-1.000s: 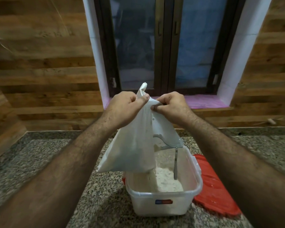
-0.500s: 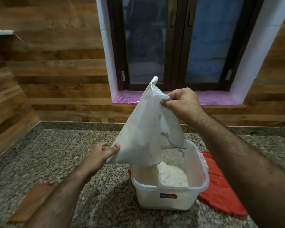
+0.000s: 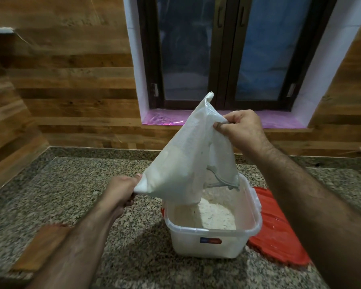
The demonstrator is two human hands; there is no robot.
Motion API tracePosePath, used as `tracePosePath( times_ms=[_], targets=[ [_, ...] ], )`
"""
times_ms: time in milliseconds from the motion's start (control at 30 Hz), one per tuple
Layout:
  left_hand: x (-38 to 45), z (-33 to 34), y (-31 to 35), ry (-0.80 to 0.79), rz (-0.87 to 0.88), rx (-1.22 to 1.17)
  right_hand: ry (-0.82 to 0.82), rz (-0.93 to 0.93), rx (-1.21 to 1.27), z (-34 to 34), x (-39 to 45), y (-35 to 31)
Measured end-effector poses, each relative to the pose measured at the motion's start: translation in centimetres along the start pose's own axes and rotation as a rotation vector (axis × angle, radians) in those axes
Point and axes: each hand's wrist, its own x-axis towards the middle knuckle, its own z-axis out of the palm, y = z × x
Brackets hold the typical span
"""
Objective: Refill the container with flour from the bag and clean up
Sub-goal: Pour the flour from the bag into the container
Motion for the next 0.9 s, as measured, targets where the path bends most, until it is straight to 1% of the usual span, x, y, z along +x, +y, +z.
tracePosePath(
  times_ms=[133,400,567,733,900],
  targets=[
    [0.7,-0.4,1.8,0.023,0.039,0.042,-0.012,0.024,0.055,-1.0,0.0,1.5],
    [1.6,0.1,5.1,-0.022,0.087,0.128,-0.06,0.043,0.194,-2.9,-0.5,5.1],
    [2.0,1.1,7.3,-0.025,0.136,0.184,-0.046,0.039,0.247,-4.2,-0.9,7.0],
    [2.5,1.5,9.5,-0.034,0.142,0.26,-0.015,0.042,0.296,-4.5,-1.3,8.3],
    [3.0,1.5,11.5,-0.059,0.149,0.333,-0.029,0.058,0.33,-4.5,-1.5,9.3]
  ],
)
